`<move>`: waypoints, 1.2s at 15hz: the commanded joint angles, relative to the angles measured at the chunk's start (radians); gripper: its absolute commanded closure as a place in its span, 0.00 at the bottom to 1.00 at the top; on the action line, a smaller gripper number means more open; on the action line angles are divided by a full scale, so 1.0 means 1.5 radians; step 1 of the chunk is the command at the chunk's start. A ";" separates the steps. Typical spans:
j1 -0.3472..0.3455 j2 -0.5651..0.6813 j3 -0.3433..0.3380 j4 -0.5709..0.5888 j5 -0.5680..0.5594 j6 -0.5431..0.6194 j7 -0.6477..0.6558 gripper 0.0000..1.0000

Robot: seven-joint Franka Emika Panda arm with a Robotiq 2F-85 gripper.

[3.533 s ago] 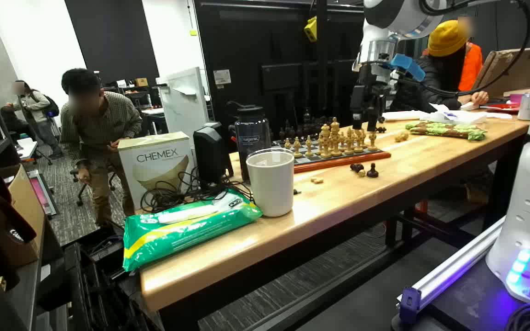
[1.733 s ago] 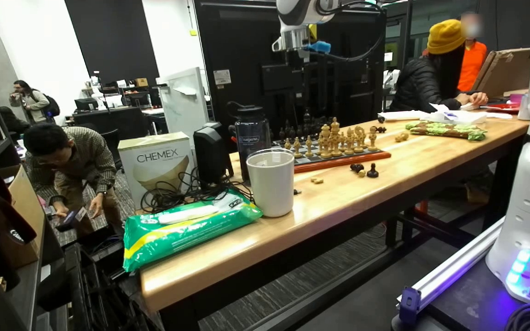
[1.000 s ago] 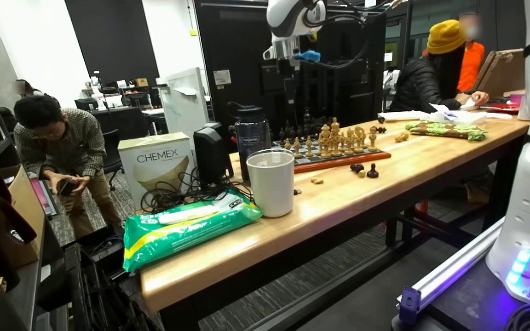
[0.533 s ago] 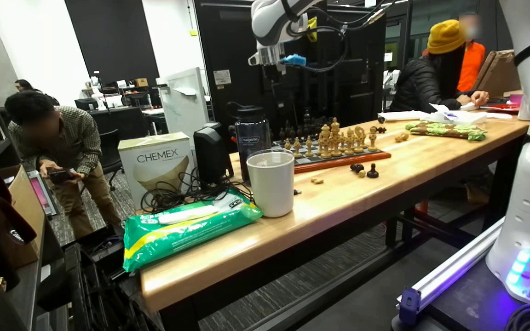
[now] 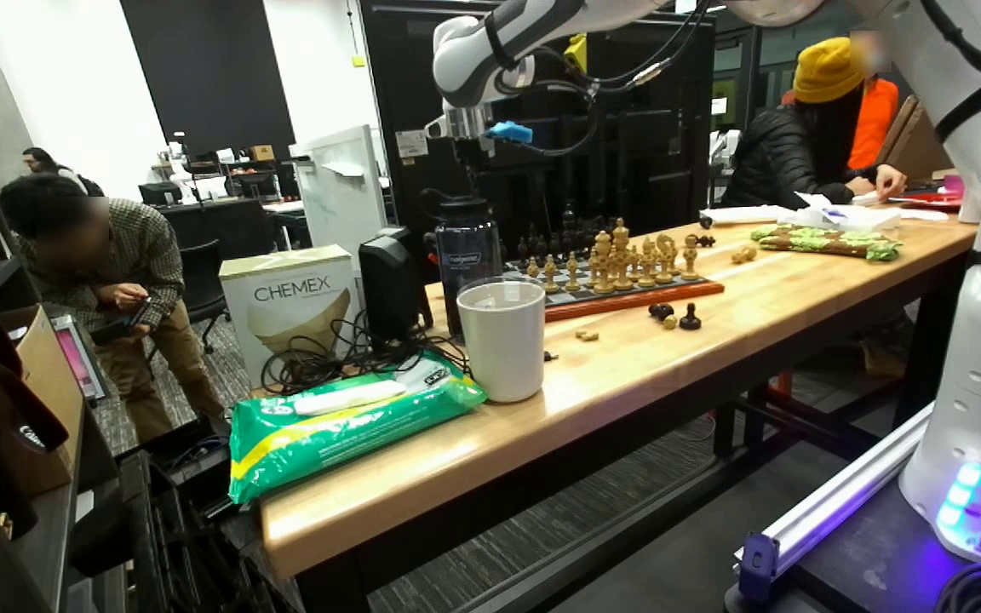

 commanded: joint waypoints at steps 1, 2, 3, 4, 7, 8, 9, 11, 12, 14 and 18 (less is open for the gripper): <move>0.013 0.070 -0.001 0.104 -0.017 -0.034 -0.046 0.00; 0.013 0.086 -0.001 0.123 -0.015 -0.036 -0.059 0.00; 0.014 0.102 -0.001 0.143 -0.012 -0.040 -0.068 0.00; 0.014 0.117 0.000 0.162 -0.007 -0.045 -0.076 0.00; 0.015 0.152 0.006 0.203 0.010 -0.056 -0.091 0.00; 0.016 0.162 0.006 0.213 0.014 -0.057 -0.092 0.00; 0.017 0.171 0.007 0.222 0.016 -0.059 -0.091 0.00; 0.016 0.184 0.013 0.230 0.017 -0.066 -0.084 0.00; 0.017 0.187 0.014 0.233 0.018 -0.074 -0.082 0.00; 0.019 0.190 0.015 0.233 0.016 -0.082 -0.074 0.00; 0.017 0.190 0.016 0.224 0.014 -0.081 -0.066 0.00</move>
